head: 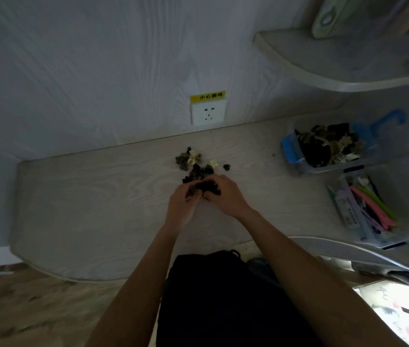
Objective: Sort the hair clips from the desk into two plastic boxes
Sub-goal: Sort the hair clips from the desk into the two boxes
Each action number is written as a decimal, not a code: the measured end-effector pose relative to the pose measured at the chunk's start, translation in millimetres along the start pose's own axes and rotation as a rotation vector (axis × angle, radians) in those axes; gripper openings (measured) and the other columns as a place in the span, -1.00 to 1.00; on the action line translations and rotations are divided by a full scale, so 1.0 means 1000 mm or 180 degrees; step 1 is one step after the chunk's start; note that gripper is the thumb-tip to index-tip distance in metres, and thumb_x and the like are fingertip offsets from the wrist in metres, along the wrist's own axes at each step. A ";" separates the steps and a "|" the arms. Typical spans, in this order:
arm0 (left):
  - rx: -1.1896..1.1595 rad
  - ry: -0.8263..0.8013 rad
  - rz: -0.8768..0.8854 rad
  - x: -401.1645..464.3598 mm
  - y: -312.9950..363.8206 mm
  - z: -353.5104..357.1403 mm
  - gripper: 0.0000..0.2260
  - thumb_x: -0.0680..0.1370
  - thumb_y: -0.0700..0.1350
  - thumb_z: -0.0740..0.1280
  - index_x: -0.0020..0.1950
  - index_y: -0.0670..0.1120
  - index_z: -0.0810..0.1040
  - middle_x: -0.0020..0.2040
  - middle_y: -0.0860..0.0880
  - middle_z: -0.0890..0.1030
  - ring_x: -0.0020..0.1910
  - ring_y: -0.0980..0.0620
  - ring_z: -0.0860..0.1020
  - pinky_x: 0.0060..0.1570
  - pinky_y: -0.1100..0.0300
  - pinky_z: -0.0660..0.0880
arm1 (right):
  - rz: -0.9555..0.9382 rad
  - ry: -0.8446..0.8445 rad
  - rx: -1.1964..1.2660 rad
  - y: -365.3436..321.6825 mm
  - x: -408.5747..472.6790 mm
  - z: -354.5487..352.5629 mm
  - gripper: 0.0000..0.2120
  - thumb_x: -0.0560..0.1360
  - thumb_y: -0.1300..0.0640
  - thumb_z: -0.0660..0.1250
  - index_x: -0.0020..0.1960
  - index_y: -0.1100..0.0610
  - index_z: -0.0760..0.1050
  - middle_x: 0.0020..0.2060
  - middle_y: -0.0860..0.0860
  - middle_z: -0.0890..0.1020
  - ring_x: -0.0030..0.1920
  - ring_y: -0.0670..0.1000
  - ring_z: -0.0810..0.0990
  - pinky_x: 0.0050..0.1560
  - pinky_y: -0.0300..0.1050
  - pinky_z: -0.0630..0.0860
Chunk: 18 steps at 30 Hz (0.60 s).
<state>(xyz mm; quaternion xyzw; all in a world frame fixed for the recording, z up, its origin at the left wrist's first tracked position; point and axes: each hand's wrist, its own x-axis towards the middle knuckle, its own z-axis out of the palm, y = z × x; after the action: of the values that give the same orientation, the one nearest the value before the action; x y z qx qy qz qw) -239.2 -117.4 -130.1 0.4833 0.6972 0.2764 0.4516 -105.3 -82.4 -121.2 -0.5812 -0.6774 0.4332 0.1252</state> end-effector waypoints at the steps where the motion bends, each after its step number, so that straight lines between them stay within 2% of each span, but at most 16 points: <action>1: -0.0048 0.0014 -0.0044 0.001 0.000 0.002 -0.75 0.57 -0.13 0.26 0.24 -0.08 0.50 0.16 -0.11 0.58 0.11 -0.03 0.55 0.03 0.31 0.39 | 0.0022 0.0007 0.0001 0.001 -0.001 -0.002 -0.65 0.47 0.15 0.34 0.25 0.13 0.44 0.13 0.18 0.50 0.12 0.14 0.50 0.11 -0.08 0.41; 5: -0.0124 -0.0030 -0.0033 0.003 0.012 0.005 -0.76 0.57 -0.12 0.26 0.22 -0.10 0.51 0.10 -0.14 0.61 0.07 -0.05 0.57 0.01 0.24 0.43 | 0.0027 0.0163 0.0277 0.004 -0.008 -0.016 -0.68 0.49 0.15 0.33 0.24 0.13 0.48 0.14 0.16 0.58 0.12 0.12 0.54 0.13 -0.13 0.41; 7: -0.0019 -0.0032 0.0110 0.003 0.028 0.008 -0.77 0.58 -0.13 0.26 0.22 -0.11 0.52 0.05 -0.10 0.61 -0.04 0.05 0.56 -0.09 0.40 0.41 | -0.0011 0.0351 0.0459 0.003 -0.017 -0.032 -0.70 0.49 0.15 0.33 0.21 0.12 0.50 0.13 0.13 0.59 0.11 0.09 0.55 0.16 -0.10 0.47; 9: -0.0011 -0.0048 0.0441 0.003 0.055 0.017 -0.78 0.58 -0.17 0.25 0.20 -0.16 0.53 -0.03 -0.08 0.60 -0.18 0.21 0.52 -0.20 0.55 0.37 | -0.0059 0.0624 0.0675 0.007 -0.027 -0.056 -0.70 0.48 0.14 0.35 0.20 0.09 0.50 0.12 0.10 0.59 0.09 0.06 0.57 0.17 0.01 0.53; 13: -0.0210 -0.0263 0.1220 0.010 0.118 0.047 -0.81 0.56 -0.23 0.27 0.15 -0.21 0.53 -0.07 -0.10 0.58 -0.24 0.33 0.55 -0.16 0.52 0.44 | -0.0010 0.1181 0.1182 0.019 -0.046 -0.119 -0.71 0.45 0.13 0.37 0.17 0.05 0.50 0.10 0.09 0.57 0.03 0.11 0.62 0.09 0.12 0.58; 15: -0.0305 -0.0416 0.1328 0.018 0.149 0.066 -0.81 0.55 -0.21 0.28 0.14 -0.19 0.54 -0.04 -0.10 0.58 -0.19 0.24 0.59 -0.08 0.37 0.54 | 0.0041 0.1402 0.1060 0.025 -0.053 -0.151 -0.72 0.47 0.12 0.36 0.17 0.08 0.49 0.06 0.09 0.59 0.02 0.08 0.61 0.11 0.03 0.58; 17: -0.0152 -0.0552 0.1392 0.032 0.177 0.089 -0.79 0.55 -0.16 0.28 0.15 -0.19 0.54 0.02 -0.16 0.61 -0.05 -0.04 0.61 0.06 0.07 0.55 | 0.0070 0.1649 0.0689 0.032 -0.054 -0.181 -0.73 0.50 0.12 0.33 0.18 0.13 0.49 0.06 0.11 0.60 0.00 0.02 0.57 0.09 -0.09 0.53; 18: 0.0016 -0.0608 0.1388 0.038 0.190 0.099 -0.78 0.55 -0.15 0.26 0.15 -0.19 0.54 0.05 -0.18 0.62 0.00 -0.11 0.60 0.09 0.02 0.52 | 0.0099 0.1744 0.0530 0.035 -0.052 -0.194 -0.75 0.51 0.13 0.32 0.18 0.15 0.49 0.06 0.12 0.60 -0.02 0.02 0.55 0.06 -0.12 0.50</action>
<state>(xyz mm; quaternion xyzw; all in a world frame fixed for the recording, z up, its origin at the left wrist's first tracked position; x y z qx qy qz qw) -74.6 -15.4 -31.3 0.6476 0.5311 0.3186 0.4439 64.0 -45.4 -14.7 -0.6746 -0.5715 0.3161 0.3442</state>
